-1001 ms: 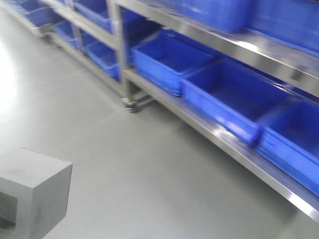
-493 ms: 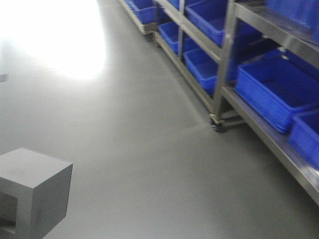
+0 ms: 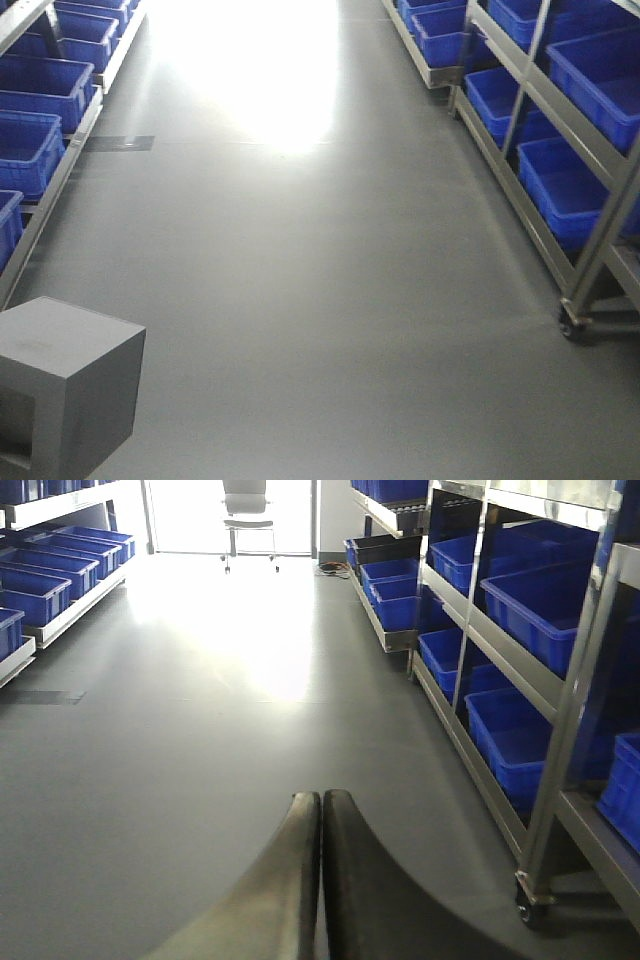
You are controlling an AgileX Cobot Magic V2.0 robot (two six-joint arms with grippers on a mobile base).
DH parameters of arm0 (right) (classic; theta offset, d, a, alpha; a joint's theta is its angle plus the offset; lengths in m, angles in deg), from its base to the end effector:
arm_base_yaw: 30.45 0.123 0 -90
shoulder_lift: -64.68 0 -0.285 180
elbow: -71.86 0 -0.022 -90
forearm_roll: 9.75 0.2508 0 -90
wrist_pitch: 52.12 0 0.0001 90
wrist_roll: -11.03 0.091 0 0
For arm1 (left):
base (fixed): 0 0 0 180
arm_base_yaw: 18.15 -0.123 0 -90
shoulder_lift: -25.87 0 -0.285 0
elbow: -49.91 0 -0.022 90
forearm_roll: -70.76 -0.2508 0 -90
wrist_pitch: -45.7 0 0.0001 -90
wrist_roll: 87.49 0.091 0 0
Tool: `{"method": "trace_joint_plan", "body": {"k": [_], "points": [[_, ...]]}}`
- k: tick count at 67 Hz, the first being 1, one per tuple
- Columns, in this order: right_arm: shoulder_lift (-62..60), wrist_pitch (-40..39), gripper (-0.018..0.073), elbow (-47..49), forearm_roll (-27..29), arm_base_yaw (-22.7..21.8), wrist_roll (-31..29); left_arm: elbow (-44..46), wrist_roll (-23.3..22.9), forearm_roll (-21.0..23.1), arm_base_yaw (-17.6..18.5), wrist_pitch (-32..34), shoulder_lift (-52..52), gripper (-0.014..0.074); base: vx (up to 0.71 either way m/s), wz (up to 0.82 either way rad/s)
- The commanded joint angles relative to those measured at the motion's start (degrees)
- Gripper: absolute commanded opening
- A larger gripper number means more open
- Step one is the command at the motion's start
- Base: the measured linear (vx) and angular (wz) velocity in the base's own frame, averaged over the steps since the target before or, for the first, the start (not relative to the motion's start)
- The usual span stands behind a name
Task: Sort gray base to blue bin
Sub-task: 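Drive the base down the aisle between the blue bin shelves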
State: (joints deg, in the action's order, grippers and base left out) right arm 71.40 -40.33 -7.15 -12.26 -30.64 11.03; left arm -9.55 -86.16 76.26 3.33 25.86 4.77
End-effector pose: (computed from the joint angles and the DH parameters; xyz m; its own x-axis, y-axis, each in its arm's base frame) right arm 0.0556 -0.0010 0.1850 -0.1311 -0.0424 -0.9905 0.0066 0.9990 -0.0437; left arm 0.0616 -0.0274 0.2721 -0.1928 0.0038 -0.9812 0.3837 0.9207 -0.0718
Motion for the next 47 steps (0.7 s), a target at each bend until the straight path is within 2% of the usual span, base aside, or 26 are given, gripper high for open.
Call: {"method": "trace_joint_plan", "body": {"k": [1, 19, 47], "points": [[-0.42, -4.49, -0.0005, -0.32, -0.49, -0.09, -0.69, 1.81, -0.45, 0.66, 0.48, 5.91, -0.48, -0.0007, 0.38, 0.31], [-0.42, -4.61, -0.0005, -0.32, -0.49, -0.09, -0.69, 1.81, -0.45, 0.66, 0.48, 5.91, -0.48, -0.0007, 0.41, 0.16], [-0.42, -4.53, -0.0005, -0.32, -0.49, -0.09, -0.69, 1.81, -0.45, 0.66, 0.48, 5.91, -0.48, -0.0007, 0.47, 0.02]]}}
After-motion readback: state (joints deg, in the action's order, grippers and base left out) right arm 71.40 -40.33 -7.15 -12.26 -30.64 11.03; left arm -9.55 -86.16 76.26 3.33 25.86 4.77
